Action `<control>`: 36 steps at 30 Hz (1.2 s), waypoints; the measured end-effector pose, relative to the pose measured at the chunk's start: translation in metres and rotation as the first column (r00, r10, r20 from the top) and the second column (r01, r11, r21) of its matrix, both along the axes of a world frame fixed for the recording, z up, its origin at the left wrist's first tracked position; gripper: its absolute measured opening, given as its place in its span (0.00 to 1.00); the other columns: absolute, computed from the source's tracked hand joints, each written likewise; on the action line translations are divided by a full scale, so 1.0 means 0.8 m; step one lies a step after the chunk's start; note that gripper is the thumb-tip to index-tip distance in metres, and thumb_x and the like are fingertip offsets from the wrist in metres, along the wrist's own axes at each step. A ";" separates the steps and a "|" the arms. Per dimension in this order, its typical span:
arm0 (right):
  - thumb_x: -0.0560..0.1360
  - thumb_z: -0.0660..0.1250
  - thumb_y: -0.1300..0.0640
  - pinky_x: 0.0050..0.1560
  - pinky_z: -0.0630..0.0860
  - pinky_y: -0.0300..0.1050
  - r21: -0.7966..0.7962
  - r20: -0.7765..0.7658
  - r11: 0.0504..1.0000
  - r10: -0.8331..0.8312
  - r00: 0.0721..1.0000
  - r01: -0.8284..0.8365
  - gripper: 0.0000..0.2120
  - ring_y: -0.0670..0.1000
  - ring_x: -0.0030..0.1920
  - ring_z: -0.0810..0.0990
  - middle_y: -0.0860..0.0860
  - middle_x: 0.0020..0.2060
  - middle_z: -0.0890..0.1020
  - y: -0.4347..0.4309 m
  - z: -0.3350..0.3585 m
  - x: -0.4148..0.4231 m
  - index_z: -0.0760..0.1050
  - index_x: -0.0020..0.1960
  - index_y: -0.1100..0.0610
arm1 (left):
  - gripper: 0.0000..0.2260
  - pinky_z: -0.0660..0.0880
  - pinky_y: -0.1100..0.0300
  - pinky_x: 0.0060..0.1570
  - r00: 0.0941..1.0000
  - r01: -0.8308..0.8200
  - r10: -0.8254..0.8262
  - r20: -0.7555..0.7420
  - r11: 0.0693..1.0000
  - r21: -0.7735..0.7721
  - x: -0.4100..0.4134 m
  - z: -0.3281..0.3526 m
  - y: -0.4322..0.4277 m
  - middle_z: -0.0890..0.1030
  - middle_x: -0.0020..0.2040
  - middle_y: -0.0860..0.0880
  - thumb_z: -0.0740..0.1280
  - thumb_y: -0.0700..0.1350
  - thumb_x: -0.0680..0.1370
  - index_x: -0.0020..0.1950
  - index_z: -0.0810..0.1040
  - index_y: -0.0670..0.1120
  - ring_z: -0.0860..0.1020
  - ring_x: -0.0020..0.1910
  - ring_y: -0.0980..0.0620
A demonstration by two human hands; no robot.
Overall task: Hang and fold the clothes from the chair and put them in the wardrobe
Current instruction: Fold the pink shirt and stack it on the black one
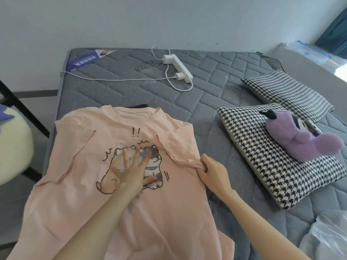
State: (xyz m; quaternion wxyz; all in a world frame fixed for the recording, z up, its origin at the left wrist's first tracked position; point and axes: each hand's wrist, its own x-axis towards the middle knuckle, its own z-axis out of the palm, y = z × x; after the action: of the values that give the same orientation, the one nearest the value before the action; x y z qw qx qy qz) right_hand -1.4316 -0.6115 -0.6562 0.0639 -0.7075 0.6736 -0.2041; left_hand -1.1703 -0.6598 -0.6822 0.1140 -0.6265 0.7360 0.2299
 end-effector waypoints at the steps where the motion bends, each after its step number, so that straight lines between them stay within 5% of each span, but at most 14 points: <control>1: 0.73 0.60 0.52 0.24 0.62 0.44 -0.032 -0.104 0.999 0.031 0.994 -0.035 0.10 0.51 0.26 0.69 0.47 0.28 0.71 0.004 -0.005 -0.005 0.64 0.37 0.54 | 0.38 0.49 0.23 0.63 1.000 -0.001 0.001 0.001 1.000 0.001 0.000 0.001 0.000 0.28 0.75 0.52 0.54 0.70 0.74 0.75 0.34 0.63 0.27 0.71 0.36; 3: 0.72 0.57 0.49 0.22 0.58 0.40 0.002 -0.232 0.990 0.140 0.963 -0.144 0.10 0.50 0.23 0.66 0.47 0.26 0.70 0.008 -0.017 -0.015 0.61 0.35 0.52 | 0.39 0.49 0.24 0.63 1.000 -0.001 0.001 0.009 1.000 0.000 -0.001 0.002 0.000 0.29 0.76 0.52 0.54 0.71 0.74 0.75 0.33 0.63 0.27 0.72 0.36; 9: 0.71 0.63 0.50 0.37 0.64 0.45 0.605 -0.231 0.779 0.368 0.901 -0.163 0.07 0.49 0.43 0.68 0.47 0.43 0.70 -0.032 0.027 -0.009 0.66 0.41 0.53 | 0.39 0.49 0.24 0.63 1.000 -0.011 0.012 -0.004 1.000 0.011 -0.002 0.004 0.000 0.29 0.76 0.53 0.55 0.70 0.74 0.75 0.33 0.63 0.27 0.72 0.37; 12: 0.74 0.60 0.55 0.37 0.67 0.45 0.487 -0.115 0.869 0.165 0.980 -0.089 0.03 0.53 0.44 0.74 0.48 0.44 0.75 -0.061 0.053 0.003 0.71 0.43 0.54 | 0.38 0.49 0.24 0.63 0.997 -0.051 0.052 -0.061 0.998 0.031 -0.005 0.011 0.002 0.33 0.77 0.51 0.59 0.67 0.75 0.76 0.39 0.62 0.31 0.73 0.36; 14: 0.76 0.57 0.58 0.39 0.67 0.46 0.347 -0.060 0.938 0.027 0.998 -0.005 0.05 0.54 0.43 0.75 0.48 0.43 0.76 -0.083 0.057 0.005 0.71 0.49 0.54 | 0.34 0.55 0.31 0.66 0.991 -0.073 0.070 -0.113 0.997 -0.022 -0.014 0.020 0.003 0.45 0.78 0.46 0.63 0.63 0.76 0.77 0.52 0.57 0.43 0.75 0.35; 18: 0.79 0.53 0.60 0.36 0.67 0.46 0.386 0.054 0.921 -0.074 0.996 0.047 0.18 0.51 0.39 0.72 0.46 0.37 0.73 -0.135 0.049 0.005 0.68 0.67 0.50 | 0.22 0.72 0.51 0.56 0.975 -0.114 0.053 -0.214 0.953 -0.282 -0.050 0.034 0.006 0.72 0.61 0.44 0.61 0.62 0.76 0.59 0.75 0.46 0.68 0.62 0.43; 21: 0.79 0.52 0.59 0.46 0.73 0.50 0.458 0.094 0.888 -0.103 0.990 0.049 0.22 0.57 0.52 0.76 0.51 0.51 0.79 -0.166 0.043 0.004 0.65 0.71 0.47 | 0.24 0.74 0.54 0.50 0.857 -0.282 0.234 -0.459 0.959 -0.036 -0.081 0.041 0.007 0.80 0.49 0.45 0.60 0.63 0.76 0.51 0.77 0.42 0.78 0.53 0.44; 24: 0.80 0.49 0.57 0.61 0.72 0.55 0.526 0.041 0.849 -0.085 0.996 0.051 0.22 0.60 0.62 0.74 0.56 0.65 0.74 -0.187 0.030 -0.002 0.66 0.70 0.44 | 0.30 0.76 0.54 0.47 0.808 -0.283 0.358 -0.468 0.933 0.223 -0.101 0.036 0.008 0.83 0.47 0.41 0.59 0.66 0.74 0.55 0.77 0.40 0.81 0.48 0.41; 28: 0.81 0.50 0.53 0.53 0.71 0.52 0.518 -0.041 0.851 -0.076 0.996 0.087 0.14 0.60 0.59 0.74 0.57 0.61 0.76 -0.200 0.015 -0.002 0.70 0.62 0.51 | 0.23 0.75 0.59 0.36 0.788 -0.300 0.428 -0.442 0.895 0.331 -0.111 0.022 0.012 0.79 0.32 0.49 0.64 0.64 0.73 0.36 0.75 0.44 0.78 0.30 0.49; 32: 0.82 0.52 0.53 0.46 0.66 0.49 0.356 -0.128 0.915 -0.153 0.980 0.189 0.11 0.60 0.53 0.76 0.58 0.54 0.79 -0.215 0.020 -0.003 0.69 0.57 0.56 | 0.16 0.66 0.62 0.29 0.712 -0.294 0.447 -0.541 0.890 0.348 -0.113 0.015 0.006 0.78 0.30 0.49 0.67 0.54 0.76 0.34 0.78 0.44 0.72 0.21 0.59; 36: 0.82 0.51 0.54 0.45 0.65 0.49 0.256 -0.151 0.926 -0.246 0.957 0.279 0.10 0.61 0.52 0.76 0.59 0.53 0.79 -0.233 0.027 -0.005 0.69 0.57 0.56 | 0.15 0.75 0.58 0.36 0.565 -0.395 0.487 -0.666 0.868 0.300 -0.102 0.008 -0.007 0.82 0.31 0.46 0.66 0.47 0.78 0.32 0.75 0.46 0.82 0.34 0.49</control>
State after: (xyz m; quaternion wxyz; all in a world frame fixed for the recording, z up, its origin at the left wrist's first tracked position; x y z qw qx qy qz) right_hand -1.4357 -0.7976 -0.6345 0.0940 -0.6058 0.7866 -0.0739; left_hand -1.2516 -0.6655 -0.6759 -0.2102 -0.6393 0.5246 0.5214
